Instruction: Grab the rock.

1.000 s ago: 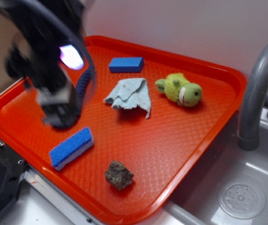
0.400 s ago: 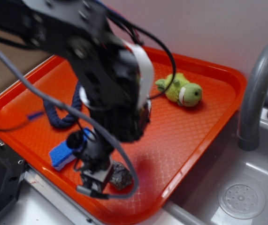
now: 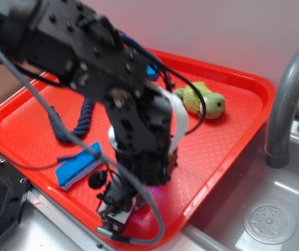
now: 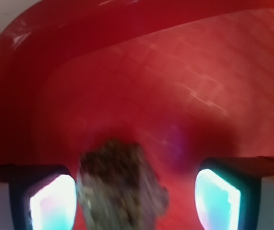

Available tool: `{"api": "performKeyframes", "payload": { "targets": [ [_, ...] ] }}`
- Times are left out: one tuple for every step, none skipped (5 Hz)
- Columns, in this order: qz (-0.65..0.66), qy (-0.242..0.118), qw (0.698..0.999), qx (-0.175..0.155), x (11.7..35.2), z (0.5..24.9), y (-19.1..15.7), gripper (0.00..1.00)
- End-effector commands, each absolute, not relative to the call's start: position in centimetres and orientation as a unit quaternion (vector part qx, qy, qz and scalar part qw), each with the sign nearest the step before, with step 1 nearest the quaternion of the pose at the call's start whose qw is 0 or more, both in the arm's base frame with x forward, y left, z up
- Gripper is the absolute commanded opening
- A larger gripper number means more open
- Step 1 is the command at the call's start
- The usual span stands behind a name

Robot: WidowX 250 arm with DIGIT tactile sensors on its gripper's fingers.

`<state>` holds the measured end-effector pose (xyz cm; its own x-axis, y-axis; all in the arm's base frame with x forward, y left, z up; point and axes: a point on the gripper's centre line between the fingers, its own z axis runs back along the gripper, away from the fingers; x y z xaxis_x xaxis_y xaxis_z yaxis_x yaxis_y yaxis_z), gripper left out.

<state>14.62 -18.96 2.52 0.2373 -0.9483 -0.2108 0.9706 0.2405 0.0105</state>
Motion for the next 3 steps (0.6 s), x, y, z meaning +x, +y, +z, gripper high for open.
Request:
{"api": "performKeyframes", "payload": {
  "targets": [
    [-0.608,0.076,0.788,0.060,12.2,1.9,-18.0,0.00],
    [-0.586,0.076,0.805,0.065,12.4,2.7,-17.4,0.00],
    [-0.503,0.066,0.857,0.088,13.1,5.0,-16.8,0.00]
  ]
}}
